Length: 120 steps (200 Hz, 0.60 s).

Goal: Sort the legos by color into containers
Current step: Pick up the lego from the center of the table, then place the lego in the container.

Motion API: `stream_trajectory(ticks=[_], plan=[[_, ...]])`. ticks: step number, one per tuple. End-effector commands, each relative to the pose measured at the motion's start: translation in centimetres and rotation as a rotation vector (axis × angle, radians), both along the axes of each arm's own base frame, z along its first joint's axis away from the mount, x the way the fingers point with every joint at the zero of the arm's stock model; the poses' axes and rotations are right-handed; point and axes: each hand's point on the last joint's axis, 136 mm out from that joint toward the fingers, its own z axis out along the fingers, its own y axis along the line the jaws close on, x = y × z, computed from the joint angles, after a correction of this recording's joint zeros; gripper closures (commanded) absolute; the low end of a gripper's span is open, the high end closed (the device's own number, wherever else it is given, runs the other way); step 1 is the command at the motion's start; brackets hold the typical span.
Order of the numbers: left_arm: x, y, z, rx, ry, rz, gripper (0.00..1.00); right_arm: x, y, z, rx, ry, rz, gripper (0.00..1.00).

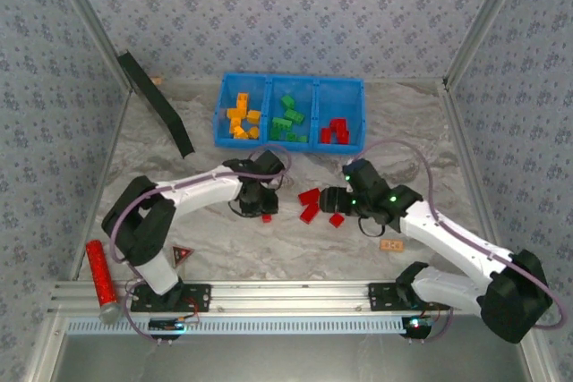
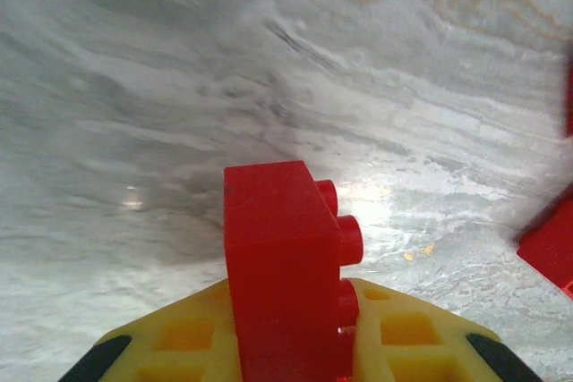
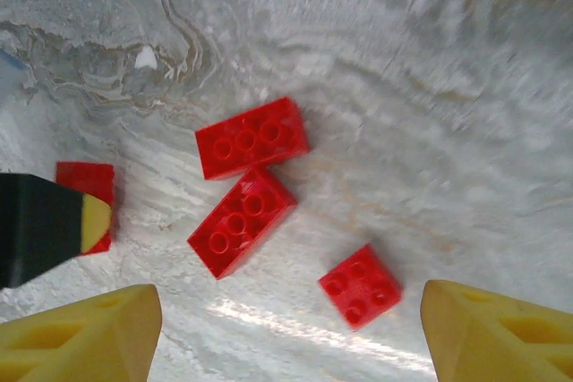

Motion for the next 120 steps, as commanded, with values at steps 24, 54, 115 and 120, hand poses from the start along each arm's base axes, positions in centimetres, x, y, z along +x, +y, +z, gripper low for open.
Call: stream_trajectory(ticks=[24,54,115,120], plan=[[8.2,2.6,10.6,0.022,-0.302,-0.025,0.88,1.0,1.7,-0.9,0.019,0.021,-0.199,0.23],[13.5,5.5,14.5,0.019,-0.429,0.052,0.88,1.3,2.4,-2.0,-0.004,0.037,-0.238,0.23],[21.4,7.5,15.0,-0.012,-0.467,0.110,0.88,1.8,4.3,-3.5,-0.047,0.061,-0.246,0.23],[21.8,7.4,15.0,-0.021,-0.466,0.110,0.88,1.8,4.3,-3.5,-0.051,0.061,-0.246,0.23]])
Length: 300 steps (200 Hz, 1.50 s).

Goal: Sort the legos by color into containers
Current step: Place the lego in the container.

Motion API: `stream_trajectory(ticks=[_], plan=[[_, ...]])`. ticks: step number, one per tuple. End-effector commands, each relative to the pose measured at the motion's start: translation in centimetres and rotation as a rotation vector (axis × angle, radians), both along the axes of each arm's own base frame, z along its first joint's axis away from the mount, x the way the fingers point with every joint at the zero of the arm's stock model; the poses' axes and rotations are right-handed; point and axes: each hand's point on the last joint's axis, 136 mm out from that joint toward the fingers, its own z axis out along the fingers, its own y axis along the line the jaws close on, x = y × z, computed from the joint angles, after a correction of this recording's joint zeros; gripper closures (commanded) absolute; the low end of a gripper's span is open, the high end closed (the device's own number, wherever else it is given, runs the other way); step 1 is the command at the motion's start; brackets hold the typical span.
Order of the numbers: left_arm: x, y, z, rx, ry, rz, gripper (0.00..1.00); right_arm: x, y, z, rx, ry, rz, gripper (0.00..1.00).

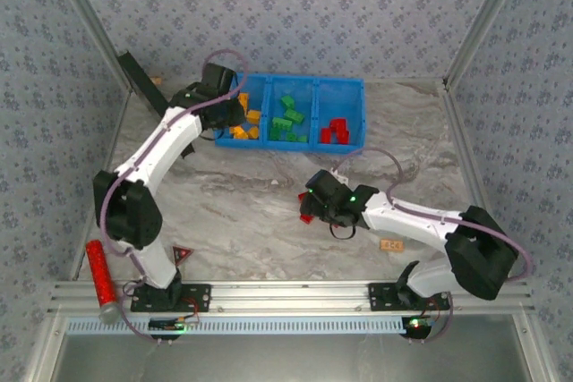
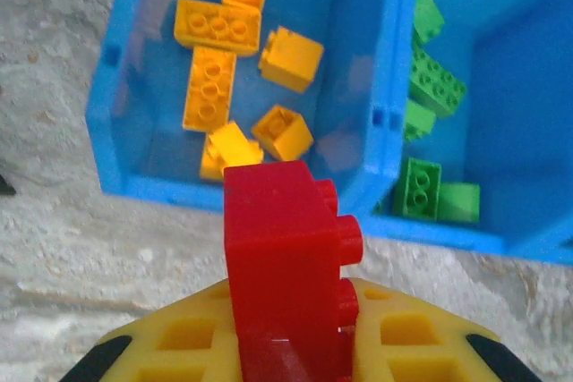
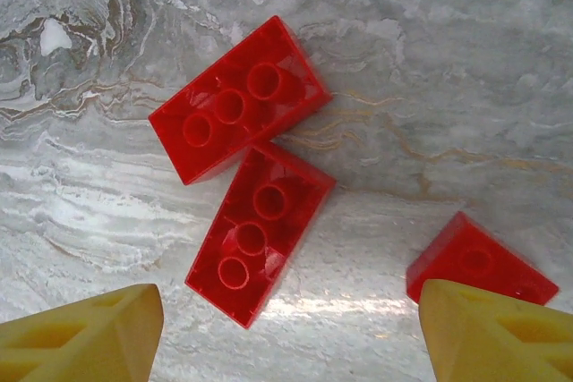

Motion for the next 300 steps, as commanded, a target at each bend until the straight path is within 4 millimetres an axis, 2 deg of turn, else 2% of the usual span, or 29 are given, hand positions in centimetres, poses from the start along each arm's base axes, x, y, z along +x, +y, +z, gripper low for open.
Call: stream_trajectory(ticks=[1,32,83,90,94,108,150,164,203,225,277,300], plan=[[1.8,-0.6,-0.4,-0.008,0.003,-0.046,0.88,1.0,0.6,0.6,-0.009,-0.028,-0.043,0.23],[2.9,-2.6,0.0,-0.052,0.005,-0.098,0.89,1.3,1.3,-0.1,-0.025,-0.014,-0.040,0.23],[2.5,-6.7,2.2,-0.082,-0.030,-0.198,0.89,1.3,1.8,-2.4,-0.072,0.034,-0.040,0.24],[2.3,-7.4,2.0,-0.078,-0.021,-0.219,0.89,1.3,1.8,-2.8,-0.083,0.040,-0.040,0.25],[2.5,-8.0,3.1,-0.085,-0.047,-0.235,0.89,1.4,1.7,-3.0,-0.092,0.041,-0.041,0.25],[2.2,-9.7,3.9,-0.070,-0.058,-0.286,0.89,1.6,1.6,-3.5,-0.118,0.041,-0.037,0.26],[1.3,-16.3,4.8,-0.089,-0.086,-0.484,0.88,2.0,2.4,-4.1,-0.165,0.038,0.003,0.28],[1.2,-18.5,4.6,-0.097,-0.091,-0.538,0.88,1.8,2.6,-4.1,-0.184,0.038,0.020,0.28],[1.0,-23.6,1.9,-0.123,-0.063,-0.635,0.88,1.2,2.0,-3.4,-0.238,0.034,0.034,0.26],[1.2,-25.9,0.5,-0.138,-0.073,-0.670,0.87,1.0,1.5,-3.1,-0.260,0.030,0.037,0.25],[2.4,-28.3,-3.7,-0.160,-0.062,-0.682,0.85,0.6,1.8,-2.8,-0.333,0.013,0.097,0.21],[2.9,-29.2,-4.9,-0.170,-0.073,-0.686,0.85,0.2,1.7,-2.9,-0.391,0.022,0.130,0.20]])
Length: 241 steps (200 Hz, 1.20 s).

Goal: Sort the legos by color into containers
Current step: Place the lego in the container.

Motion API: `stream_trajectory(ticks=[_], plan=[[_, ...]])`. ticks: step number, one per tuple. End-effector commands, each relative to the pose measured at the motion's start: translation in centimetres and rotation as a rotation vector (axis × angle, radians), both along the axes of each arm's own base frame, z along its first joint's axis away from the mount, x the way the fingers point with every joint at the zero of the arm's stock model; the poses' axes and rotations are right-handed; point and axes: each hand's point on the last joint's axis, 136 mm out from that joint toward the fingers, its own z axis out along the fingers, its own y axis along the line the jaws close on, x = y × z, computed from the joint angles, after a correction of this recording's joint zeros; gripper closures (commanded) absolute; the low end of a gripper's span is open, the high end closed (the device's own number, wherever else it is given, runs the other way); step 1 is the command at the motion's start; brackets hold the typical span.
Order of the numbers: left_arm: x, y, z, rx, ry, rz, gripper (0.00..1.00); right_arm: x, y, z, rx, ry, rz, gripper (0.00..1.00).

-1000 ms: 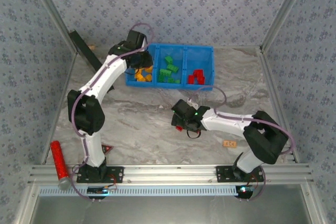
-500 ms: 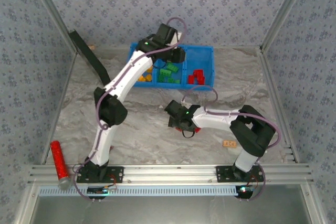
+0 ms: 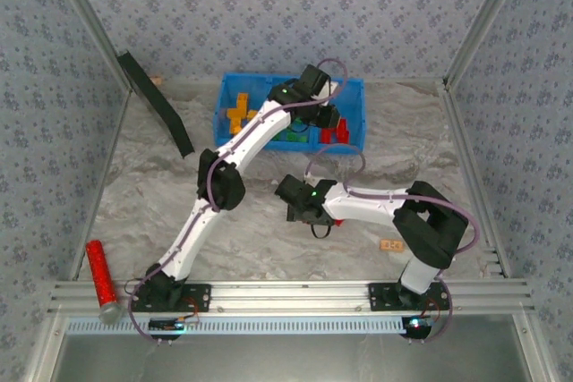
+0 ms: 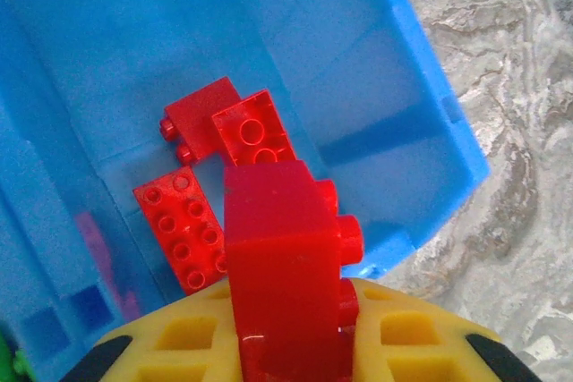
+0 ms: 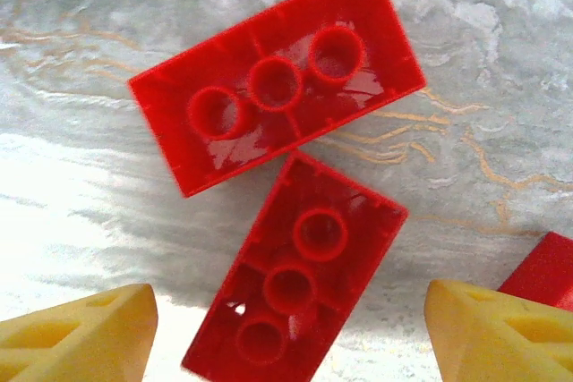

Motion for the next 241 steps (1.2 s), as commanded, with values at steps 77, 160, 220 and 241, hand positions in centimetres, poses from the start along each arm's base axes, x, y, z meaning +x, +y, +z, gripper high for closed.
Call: stream_trajectory(ticks=[77,160,220,241], plan=[[1.8,-3.8,-1.8,-0.094,-0.060,0.006,0.75,-0.7,-1.6,0.1,-0.188,-0.003,0.071,0.19],[1.9,-4.1,0.4,-0.130,-0.084,0.026,0.53,-1.0,-1.3,-0.7,-0.174,0.015,0.089,0.21],[0.6,-3.6,9.3,-0.231,-0.192,-0.016,0.52,-0.6,-0.7,-1.9,-0.138,0.023,0.085,0.26],[-0.2,-3.3,12.1,-0.256,-0.224,-0.039,0.52,0.0,-0.1,-2.2,-0.118,0.017,0.092,0.27]])
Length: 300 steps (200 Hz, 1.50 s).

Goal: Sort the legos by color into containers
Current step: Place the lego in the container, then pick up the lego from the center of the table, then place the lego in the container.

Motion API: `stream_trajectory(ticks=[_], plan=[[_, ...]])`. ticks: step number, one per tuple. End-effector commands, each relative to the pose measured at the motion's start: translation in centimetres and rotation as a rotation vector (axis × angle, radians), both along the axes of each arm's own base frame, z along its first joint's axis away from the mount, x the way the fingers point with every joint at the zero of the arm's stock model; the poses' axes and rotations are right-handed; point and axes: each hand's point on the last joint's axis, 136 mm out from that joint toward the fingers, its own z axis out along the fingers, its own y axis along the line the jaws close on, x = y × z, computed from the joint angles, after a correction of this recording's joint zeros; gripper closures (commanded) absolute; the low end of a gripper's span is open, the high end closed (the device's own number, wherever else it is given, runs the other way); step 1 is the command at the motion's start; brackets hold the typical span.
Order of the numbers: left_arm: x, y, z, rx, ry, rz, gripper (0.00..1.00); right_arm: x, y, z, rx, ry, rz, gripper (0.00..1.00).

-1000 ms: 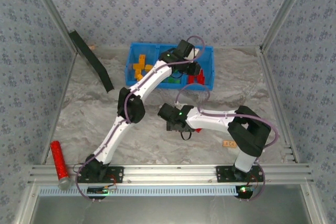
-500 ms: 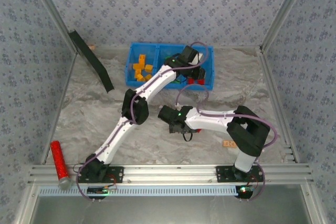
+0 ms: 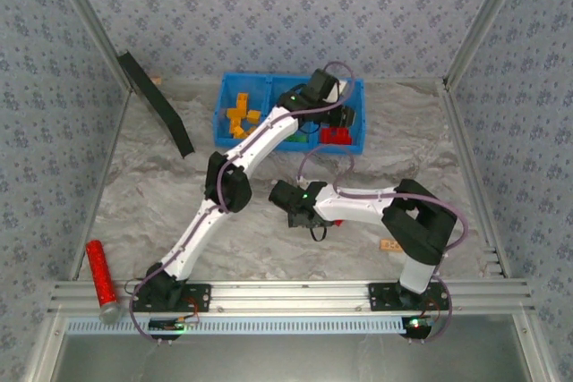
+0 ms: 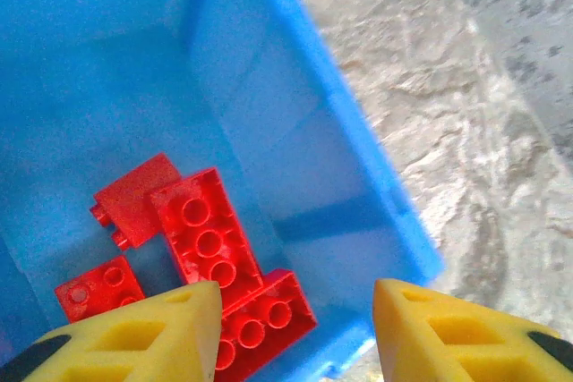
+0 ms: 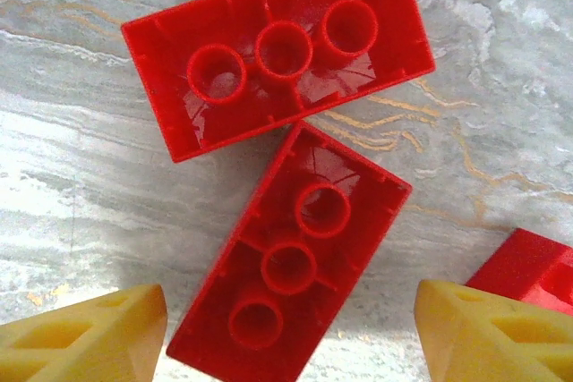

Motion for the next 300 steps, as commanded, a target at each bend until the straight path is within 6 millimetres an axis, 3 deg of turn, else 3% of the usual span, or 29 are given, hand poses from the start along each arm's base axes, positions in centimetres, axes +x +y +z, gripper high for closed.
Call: stream_trajectory(ticks=[1,49,73,103,127,148,169,206,238,269,293,300], plan=[[-1.2,0.5,10.7,-0.129,-0.149,-0.043,0.52,0.5,0.3,-0.9,0.005,0.007,0.008,0.27],[-3.0,2.1,14.8,-0.128,-0.192,-0.078,0.51,1.6,0.6,-2.0,0.026,0.024,-0.002,0.32],[-3.7,4.0,16.5,-0.102,-0.203,-0.076,0.51,1.7,0.6,-2.6,0.019,0.045,-0.002,0.40],[-4.1,8.2,18.5,-0.056,-0.193,-0.032,0.52,1.5,0.4,-3.0,0.024,0.069,-0.002,0.52],[-4.5,12.4,18.5,0.042,-0.175,0.009,0.52,1.1,-0.1,-2.7,0.020,0.080,0.012,0.62],[-5.1,15.9,18.3,0.151,-0.180,0.052,0.52,0.7,-0.8,-1.7,0.007,0.069,0.037,0.68],[-5.9,19.0,18.9,0.222,-0.190,0.105,0.51,0.5,-1.4,0.7,0.021,0.030,0.075,0.71],[-8.4,23.3,16.4,0.270,-0.133,0.154,0.49,0.0,-4.0,6.2,0.031,-0.019,0.126,0.73],[-11.5,26.1,11.9,0.322,-0.051,0.183,0.48,1.2,-6.0,10.9,0.101,-0.090,0.145,0.73],[-15.1,26.7,7.5,0.329,0.035,0.170,0.46,5.4,-8.5,14.7,0.112,-0.208,0.125,0.73],[-17.8,25.3,4.7,0.309,0.037,0.097,0.42,9.5,-9.7,17.2,0.116,-0.297,0.117,0.73],[-18.6,24.5,4.1,0.304,0.020,0.063,0.41,10.4,-10.0,16.9,0.112,-0.296,0.113,0.73]])
